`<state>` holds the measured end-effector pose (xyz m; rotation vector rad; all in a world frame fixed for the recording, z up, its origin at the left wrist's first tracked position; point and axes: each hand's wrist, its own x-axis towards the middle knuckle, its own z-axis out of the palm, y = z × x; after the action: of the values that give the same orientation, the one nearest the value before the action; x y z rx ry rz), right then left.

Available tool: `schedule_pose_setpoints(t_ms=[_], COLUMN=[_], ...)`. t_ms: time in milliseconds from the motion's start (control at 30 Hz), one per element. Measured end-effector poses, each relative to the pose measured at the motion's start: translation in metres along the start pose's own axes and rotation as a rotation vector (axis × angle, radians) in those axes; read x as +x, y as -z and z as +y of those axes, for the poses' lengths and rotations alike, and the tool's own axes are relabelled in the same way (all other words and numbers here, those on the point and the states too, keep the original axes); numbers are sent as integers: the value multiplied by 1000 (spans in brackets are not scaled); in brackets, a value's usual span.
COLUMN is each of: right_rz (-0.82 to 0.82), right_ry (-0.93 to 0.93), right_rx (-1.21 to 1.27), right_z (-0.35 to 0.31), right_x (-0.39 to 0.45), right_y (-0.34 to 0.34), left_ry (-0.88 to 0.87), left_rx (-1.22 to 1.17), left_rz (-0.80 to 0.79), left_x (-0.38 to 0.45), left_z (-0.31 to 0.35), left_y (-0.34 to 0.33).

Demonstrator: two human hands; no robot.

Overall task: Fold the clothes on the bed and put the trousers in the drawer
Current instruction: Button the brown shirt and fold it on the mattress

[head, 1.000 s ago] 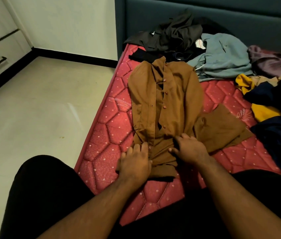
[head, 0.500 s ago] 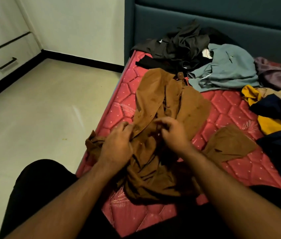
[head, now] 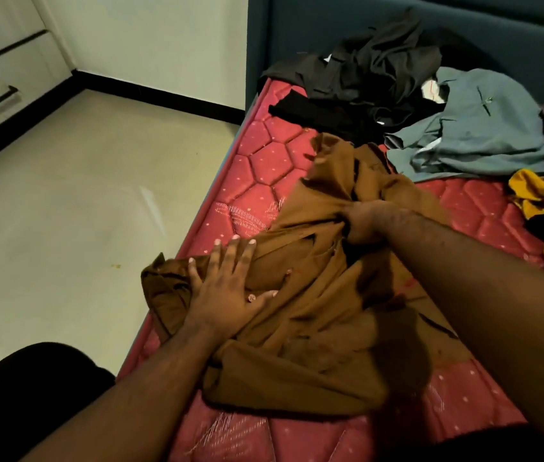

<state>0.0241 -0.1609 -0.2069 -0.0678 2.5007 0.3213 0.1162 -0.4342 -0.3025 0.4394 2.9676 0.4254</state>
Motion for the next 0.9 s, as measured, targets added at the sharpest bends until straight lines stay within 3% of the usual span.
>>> schedule_pose_setpoints(t_ms=[167,300,367,467,633,700,767,833,900], right_rz=[-383,-818,-857,-653,-89,211,417,428,370], right_ry=[-182,-128,-74,-47,-195,-79,191,378,394], right_rx=[207,287,350,359,98,148,444,646,610], right_z=[16,2,-2,2,-9,-46,-106,-161,-194], right_x=[-62,-116,-136,-163,-209,-209,-202,-192,-173], right_y=[-26,-73,-89,-74,-29,-32,-38,-47,-72], left_ry=[-128,-290,-353,-306,-150,-132,-135,-187,-215], left_rx=[88,163,163,129,-144,-208,-263,-332,-459], left_rz=[-131,-163,-190,-199,-140,-125,-68,37,87], left_x=[33,12,-9,-39,-75,-81,-81,-80,-76], left_z=[-28,-33,-35,-36,-31,-26,-23,-24,-29], left_y=[21,28,30,33,40,48,54,57,54])
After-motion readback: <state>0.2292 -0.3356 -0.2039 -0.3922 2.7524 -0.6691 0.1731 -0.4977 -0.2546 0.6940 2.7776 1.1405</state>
